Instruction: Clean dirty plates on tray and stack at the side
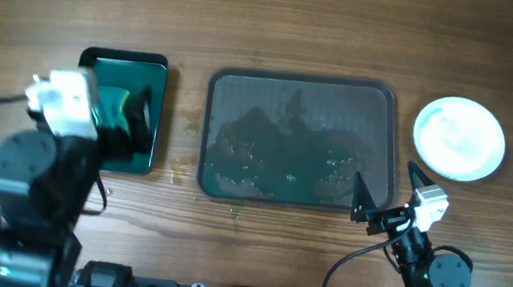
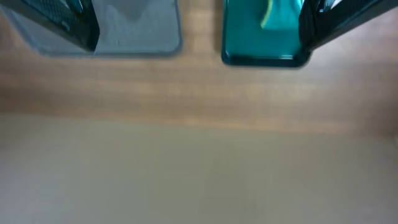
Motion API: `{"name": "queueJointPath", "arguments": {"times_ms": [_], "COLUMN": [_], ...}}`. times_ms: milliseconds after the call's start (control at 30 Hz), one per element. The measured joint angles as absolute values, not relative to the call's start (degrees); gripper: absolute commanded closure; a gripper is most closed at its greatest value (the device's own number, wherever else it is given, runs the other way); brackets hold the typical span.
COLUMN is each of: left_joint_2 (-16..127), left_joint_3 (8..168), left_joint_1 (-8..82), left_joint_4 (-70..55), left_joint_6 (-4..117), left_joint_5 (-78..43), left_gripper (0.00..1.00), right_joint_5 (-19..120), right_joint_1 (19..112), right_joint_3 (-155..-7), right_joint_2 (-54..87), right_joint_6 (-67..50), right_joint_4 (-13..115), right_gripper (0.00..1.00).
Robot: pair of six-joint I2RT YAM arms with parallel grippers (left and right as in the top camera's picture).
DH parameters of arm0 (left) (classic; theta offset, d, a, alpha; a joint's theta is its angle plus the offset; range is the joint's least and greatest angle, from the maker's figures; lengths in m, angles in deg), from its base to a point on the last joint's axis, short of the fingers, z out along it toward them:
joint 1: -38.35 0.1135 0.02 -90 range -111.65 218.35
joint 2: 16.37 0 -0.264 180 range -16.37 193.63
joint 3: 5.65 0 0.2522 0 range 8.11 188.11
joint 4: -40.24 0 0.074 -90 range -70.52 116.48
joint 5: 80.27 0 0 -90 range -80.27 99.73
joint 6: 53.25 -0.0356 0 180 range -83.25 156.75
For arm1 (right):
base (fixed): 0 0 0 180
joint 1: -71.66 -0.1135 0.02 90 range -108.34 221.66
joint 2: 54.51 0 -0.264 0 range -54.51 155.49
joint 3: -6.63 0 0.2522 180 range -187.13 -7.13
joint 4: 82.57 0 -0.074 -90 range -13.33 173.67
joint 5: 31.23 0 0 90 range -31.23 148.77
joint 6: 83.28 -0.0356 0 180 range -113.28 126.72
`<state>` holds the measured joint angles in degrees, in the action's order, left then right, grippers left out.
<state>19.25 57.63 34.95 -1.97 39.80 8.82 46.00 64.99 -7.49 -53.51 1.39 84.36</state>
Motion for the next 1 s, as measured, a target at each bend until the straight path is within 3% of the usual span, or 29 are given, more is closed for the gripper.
{"name": "queueJointPath", "arguments": {"times_ms": [467,1000], "left_joint_2": [-3.9,-13.63], "left_joint_3": [23.75,12.47], "left_joint_1": [34.95,35.0], "left_joint_4": [25.53,26.93], "left_joint_6": [40.06,40.04], "left_joint_5": [7.66,7.68], "left_gripper": [0.0,0.0], "right_joint_5": [46.02,46.02], "right_joint_1": [64.99,64.99], "right_joint_3": [-7.49,-7.49], "right_joint_2": [-53.62,-53.62], "right_joint_6": [1.39,1.39], "right_joint_4": [84.38,84.36], "right_gripper": [0.0,0.0]}}
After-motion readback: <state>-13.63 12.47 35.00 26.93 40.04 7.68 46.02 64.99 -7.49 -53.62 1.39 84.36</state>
